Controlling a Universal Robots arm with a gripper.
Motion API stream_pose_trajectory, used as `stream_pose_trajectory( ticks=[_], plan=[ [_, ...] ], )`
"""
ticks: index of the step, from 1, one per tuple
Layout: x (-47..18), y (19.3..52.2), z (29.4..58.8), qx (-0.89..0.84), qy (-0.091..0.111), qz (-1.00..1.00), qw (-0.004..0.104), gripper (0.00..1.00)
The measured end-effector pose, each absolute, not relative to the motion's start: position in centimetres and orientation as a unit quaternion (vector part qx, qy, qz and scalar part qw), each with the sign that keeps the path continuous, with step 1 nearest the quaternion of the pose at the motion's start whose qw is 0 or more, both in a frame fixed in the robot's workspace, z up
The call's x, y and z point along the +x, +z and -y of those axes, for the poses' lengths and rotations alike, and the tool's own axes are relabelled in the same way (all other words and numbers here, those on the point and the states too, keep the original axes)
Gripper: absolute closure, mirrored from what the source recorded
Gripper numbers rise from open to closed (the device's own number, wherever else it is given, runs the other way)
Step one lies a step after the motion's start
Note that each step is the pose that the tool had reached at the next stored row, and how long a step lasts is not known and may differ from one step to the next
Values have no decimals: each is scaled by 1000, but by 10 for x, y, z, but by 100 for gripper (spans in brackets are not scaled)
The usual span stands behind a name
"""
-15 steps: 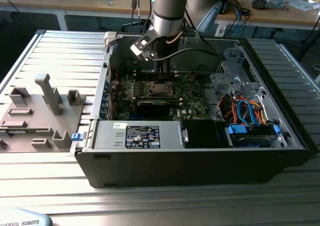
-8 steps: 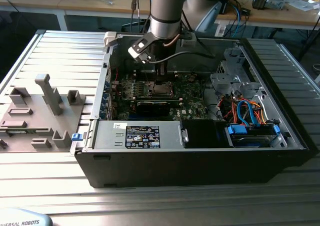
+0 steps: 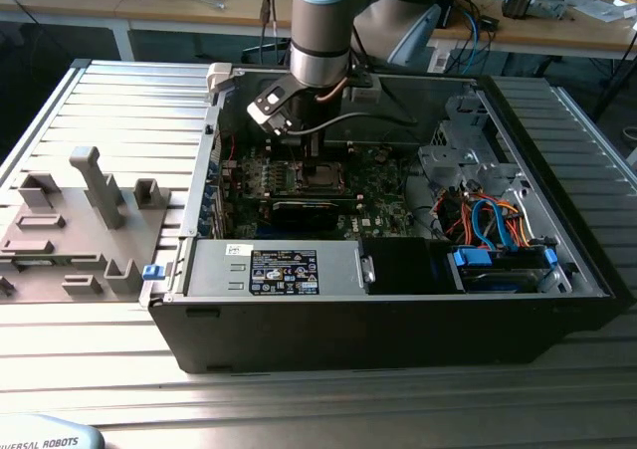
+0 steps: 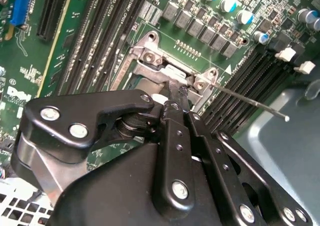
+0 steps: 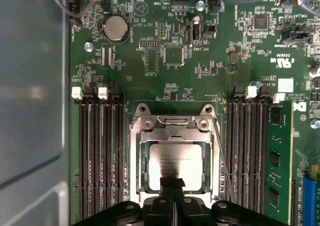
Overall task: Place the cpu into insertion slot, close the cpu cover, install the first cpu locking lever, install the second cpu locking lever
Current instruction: 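Close the cpu cover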
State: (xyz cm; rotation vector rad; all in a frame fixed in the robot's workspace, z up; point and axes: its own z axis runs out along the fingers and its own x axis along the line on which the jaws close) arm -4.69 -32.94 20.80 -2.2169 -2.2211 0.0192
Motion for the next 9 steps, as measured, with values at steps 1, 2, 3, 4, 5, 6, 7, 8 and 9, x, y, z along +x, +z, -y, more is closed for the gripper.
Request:
stream_pose_trajectory(
  ticks=[1, 2, 3, 4, 5, 6, 7, 8, 9],
  plan=[
    [-47, 206, 329, -706, 6, 708, 2, 89],
    [-48, 206, 329, -706, 6, 708, 2, 89],
    [-48, 206, 330, -706, 6, 708, 2, 89],
    [-48, 206, 330, -706, 6, 708, 2, 89],
    [-48, 206, 330, -706, 6, 708, 2, 89],
    [-47, 206, 330, -706, 6, 708, 2, 89],
    [-44, 206, 330, -706, 6, 708, 1, 89],
    [-42, 206, 330, -706, 6, 708, 1, 89],
    [-40, 207, 330, -706, 6, 708, 2, 89]
  ],
)
